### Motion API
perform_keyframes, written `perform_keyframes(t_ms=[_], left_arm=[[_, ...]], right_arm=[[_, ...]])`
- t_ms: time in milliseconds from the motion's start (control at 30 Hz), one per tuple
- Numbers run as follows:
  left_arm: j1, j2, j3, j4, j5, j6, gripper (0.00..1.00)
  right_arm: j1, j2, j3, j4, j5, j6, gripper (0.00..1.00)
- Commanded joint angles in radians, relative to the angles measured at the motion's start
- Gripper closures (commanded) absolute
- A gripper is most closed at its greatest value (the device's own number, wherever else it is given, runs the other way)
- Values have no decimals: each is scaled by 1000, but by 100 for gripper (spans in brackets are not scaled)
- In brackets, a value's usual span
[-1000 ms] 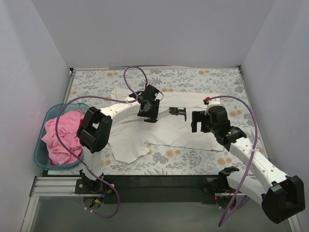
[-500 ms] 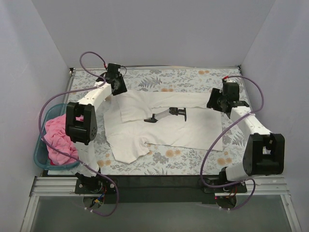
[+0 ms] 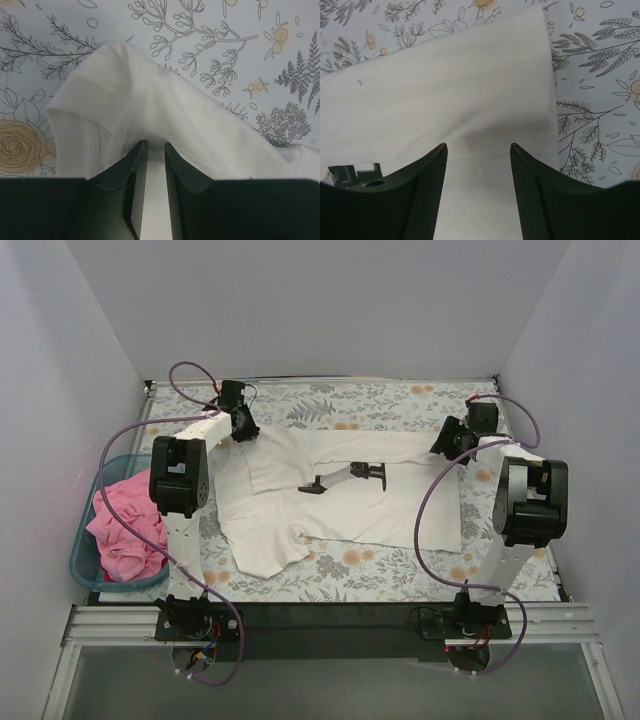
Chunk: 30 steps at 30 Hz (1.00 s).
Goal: Fold and stack the t-shirts
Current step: Fold the tshirt
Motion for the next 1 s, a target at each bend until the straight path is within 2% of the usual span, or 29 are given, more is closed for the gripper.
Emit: perform_keyframes(t_ms=[0, 433, 633, 733, 967], left_arm=[[37, -10, 3, 53, -4, -38, 78], [116, 92, 31, 47, 7, -88, 80], [116, 20, -3, 68, 36, -94, 78], [116, -37, -26, 79, 37, -93, 74], [113, -186, -95, 88, 47, -87, 59]], right_arm=[[-39, 55, 42, 55, -42, 16, 49], [-155, 239, 144, 69, -81, 25, 48], [-155, 173, 139, 69, -116, 24, 48], [-157, 120, 116, 69, -93, 22, 48], [-168, 72, 87, 69, -42, 35, 57]])
